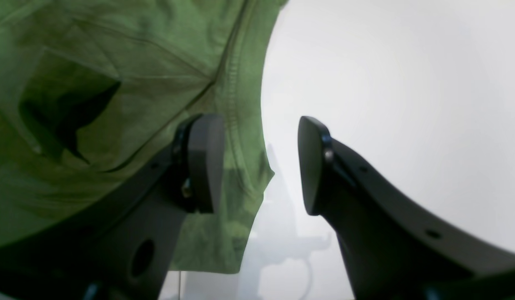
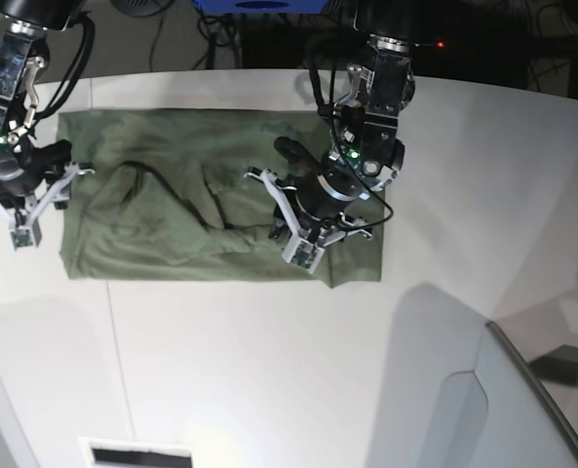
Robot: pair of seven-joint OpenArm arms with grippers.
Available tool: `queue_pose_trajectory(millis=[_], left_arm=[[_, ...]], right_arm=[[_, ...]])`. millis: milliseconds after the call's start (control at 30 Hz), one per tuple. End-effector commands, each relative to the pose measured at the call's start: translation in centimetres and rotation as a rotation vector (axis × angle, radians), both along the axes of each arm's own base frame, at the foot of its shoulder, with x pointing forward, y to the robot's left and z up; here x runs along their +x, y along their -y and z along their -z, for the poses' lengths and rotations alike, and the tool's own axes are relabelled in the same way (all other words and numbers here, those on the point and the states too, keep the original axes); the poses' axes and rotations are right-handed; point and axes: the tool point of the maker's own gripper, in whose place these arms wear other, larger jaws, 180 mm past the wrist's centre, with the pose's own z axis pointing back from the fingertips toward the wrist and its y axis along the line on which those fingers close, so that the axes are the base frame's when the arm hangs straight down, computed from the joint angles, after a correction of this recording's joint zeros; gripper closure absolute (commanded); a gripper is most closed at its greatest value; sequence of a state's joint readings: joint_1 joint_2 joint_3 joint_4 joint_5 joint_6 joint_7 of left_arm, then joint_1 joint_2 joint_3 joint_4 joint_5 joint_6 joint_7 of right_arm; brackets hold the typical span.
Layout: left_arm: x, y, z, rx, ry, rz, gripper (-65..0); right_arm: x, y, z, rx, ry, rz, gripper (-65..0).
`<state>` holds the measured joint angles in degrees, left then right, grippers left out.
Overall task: Layout the t-shirt on the table in an organized manner, then fold the t-shirt properly
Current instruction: 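Carry the strip end with the left gripper toward the right gripper, then lay the carried end over the strip's middle with the left gripper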
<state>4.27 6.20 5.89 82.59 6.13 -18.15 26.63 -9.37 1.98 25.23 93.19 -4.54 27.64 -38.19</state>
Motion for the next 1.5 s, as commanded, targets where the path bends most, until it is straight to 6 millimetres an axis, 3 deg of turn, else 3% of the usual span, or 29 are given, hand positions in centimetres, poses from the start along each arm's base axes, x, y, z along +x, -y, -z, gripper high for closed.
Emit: queue_pose_trajectory(millis=[0,133,833,900,1033,1133,1300,1467], left_arm=[[0.6,0.8,-1.0,-0.023,0.036,0.003,0.0],[0.7,2.1,-1.0,-0.023,0.039,0.042,0.0],[1.2,3.5,1.1,-0.009,-0.022,0.070,0.0],[0.7,4.8,0.9,-0.010,-0.018,0.111,0.0],[-0.2,7.0,0.7,-0.008,-0.010,0.184,-16.6],[-0.6,8.5,0.3,-0.005,0.002,0.233,-23.2],[-1.0,9.9,-0.1,-0.023,0.004,0.270,-25.2],[0.0,10.5,-2.2,-0.236,-0.037,0.218,-25.2]], right_arm=[[1.0,0.4,-1.1,-0.010,0.044,-0.002,-27.8],[1.0,0.5,-1.1,-0.011,0.045,-0.001,-27.8],[1.2,0.4,-1.2,-0.010,0.049,-0.004,-28.1],[1.2,0.4,-1.2,-0.010,0.049,-0.004,-28.2],[1.2,0.4,-1.3,-0.010,0.050,-0.004,-28.4],[1.2,0.4,-1.3,-0.010,0.050,-0.004,-28.4],[1.3,0.8,-1.4,-0.022,0.050,-0.006,-28.4],[1.2,0.9,-1.4,-0.023,0.049,-0.006,-28.2]])
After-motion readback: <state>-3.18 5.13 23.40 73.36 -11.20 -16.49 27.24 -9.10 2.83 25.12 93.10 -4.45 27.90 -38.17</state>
